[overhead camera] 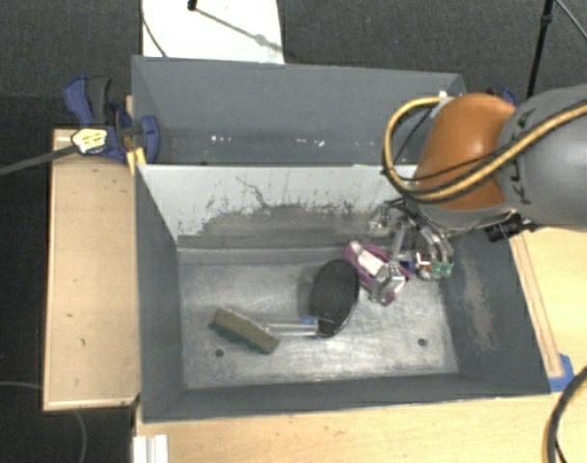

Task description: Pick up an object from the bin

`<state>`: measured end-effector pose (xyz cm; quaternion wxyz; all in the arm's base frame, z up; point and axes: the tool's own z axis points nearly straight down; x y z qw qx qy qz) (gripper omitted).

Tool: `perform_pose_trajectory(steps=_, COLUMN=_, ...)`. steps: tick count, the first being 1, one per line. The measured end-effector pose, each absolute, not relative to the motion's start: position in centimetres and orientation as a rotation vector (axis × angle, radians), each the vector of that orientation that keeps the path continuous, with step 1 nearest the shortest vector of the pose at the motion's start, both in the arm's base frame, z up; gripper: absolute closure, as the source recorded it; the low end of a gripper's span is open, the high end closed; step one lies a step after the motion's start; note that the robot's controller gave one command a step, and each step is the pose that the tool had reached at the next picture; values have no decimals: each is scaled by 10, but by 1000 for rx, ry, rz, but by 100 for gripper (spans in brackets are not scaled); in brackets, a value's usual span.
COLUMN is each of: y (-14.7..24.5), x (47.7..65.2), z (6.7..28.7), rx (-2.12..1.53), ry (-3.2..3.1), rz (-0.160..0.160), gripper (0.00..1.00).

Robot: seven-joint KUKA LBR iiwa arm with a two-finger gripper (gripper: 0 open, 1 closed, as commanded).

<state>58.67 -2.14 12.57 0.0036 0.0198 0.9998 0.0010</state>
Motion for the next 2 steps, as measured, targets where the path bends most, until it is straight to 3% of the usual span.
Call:
perform_pose_trajectory(steps=1, y=-35, x=591, z=96, rx=616, ry=3058, rz=9, gripper=0)
perform_pose_trajectory(steps=2, y=-12, x=585, z=98, rx=862, ry=3001, rz=3, gripper=0)
